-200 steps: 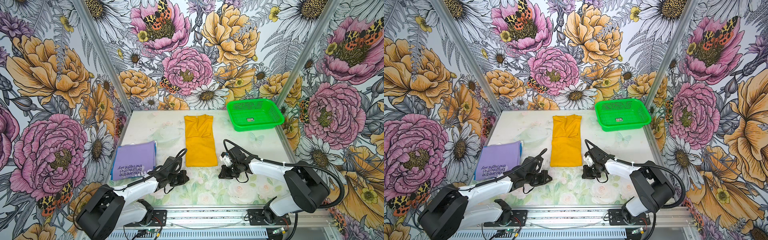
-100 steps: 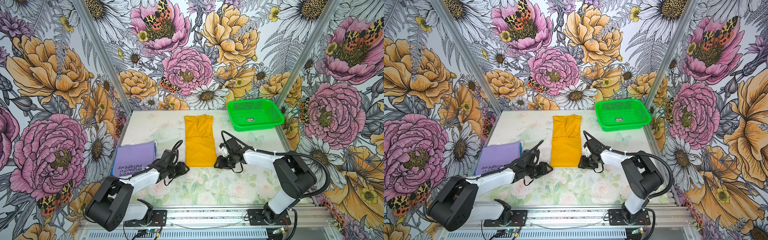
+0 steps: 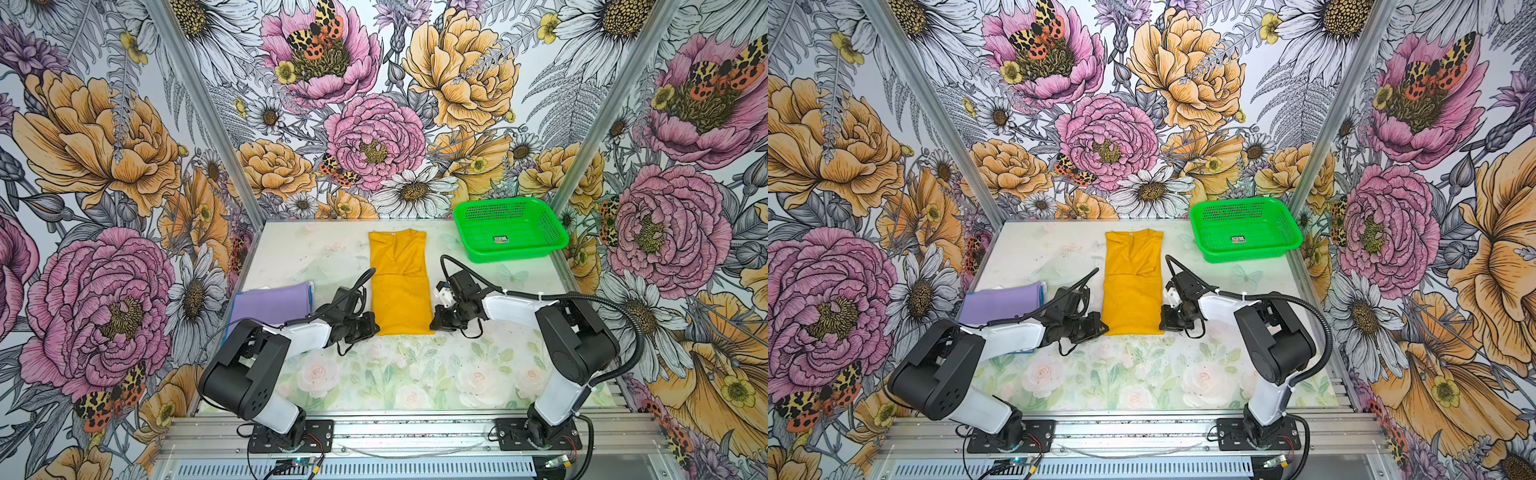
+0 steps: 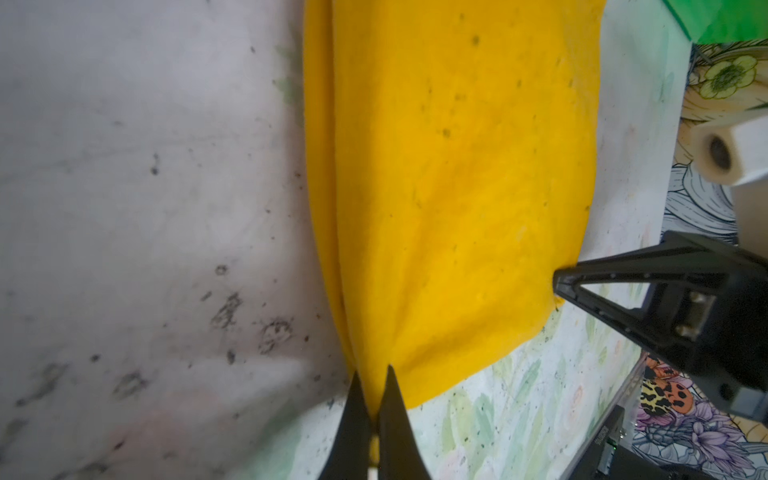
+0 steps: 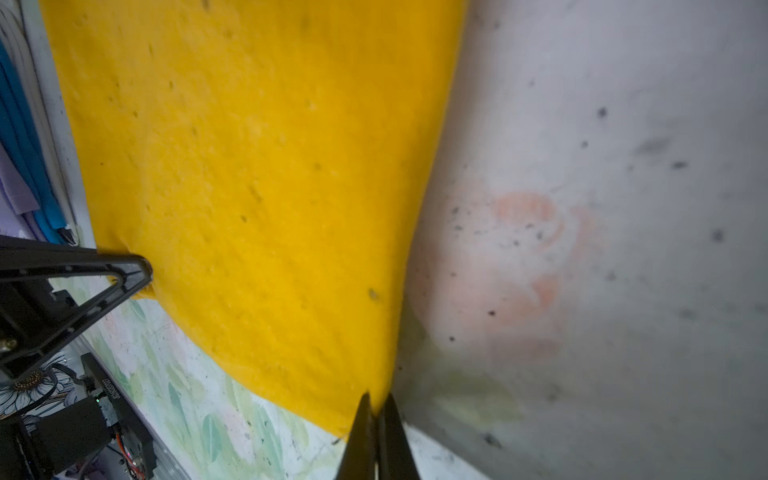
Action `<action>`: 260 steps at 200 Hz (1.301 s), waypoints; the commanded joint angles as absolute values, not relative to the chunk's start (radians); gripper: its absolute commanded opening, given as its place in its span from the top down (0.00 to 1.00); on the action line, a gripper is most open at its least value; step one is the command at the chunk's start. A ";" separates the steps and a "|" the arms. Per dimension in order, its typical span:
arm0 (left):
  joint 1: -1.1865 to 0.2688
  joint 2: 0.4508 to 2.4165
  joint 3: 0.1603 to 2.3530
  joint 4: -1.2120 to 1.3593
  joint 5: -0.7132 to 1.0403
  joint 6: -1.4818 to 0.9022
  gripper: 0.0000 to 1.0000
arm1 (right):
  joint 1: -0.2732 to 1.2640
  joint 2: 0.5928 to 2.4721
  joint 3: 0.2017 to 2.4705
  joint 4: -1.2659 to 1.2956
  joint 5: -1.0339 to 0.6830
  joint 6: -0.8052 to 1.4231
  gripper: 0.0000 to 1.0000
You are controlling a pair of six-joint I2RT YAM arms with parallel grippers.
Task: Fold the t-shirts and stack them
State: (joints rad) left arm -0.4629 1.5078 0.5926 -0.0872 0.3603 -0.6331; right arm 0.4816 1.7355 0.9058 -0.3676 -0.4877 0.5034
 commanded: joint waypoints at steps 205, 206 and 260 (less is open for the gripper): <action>-0.692 0.789 0.627 -0.559 0.249 -0.777 1.00 | 0.597 1.135 0.864 -0.655 -0.628 0.605 1.00; -0.686 0.795 0.630 -0.556 0.252 -0.774 1.00 | 0.593 1.139 0.865 -0.655 -0.630 0.603 1.00; -0.486 1.135 0.799 -0.457 0.430 -0.610 1.00 | 0.426 1.485 1.076 -0.653 -0.676 0.518 1.00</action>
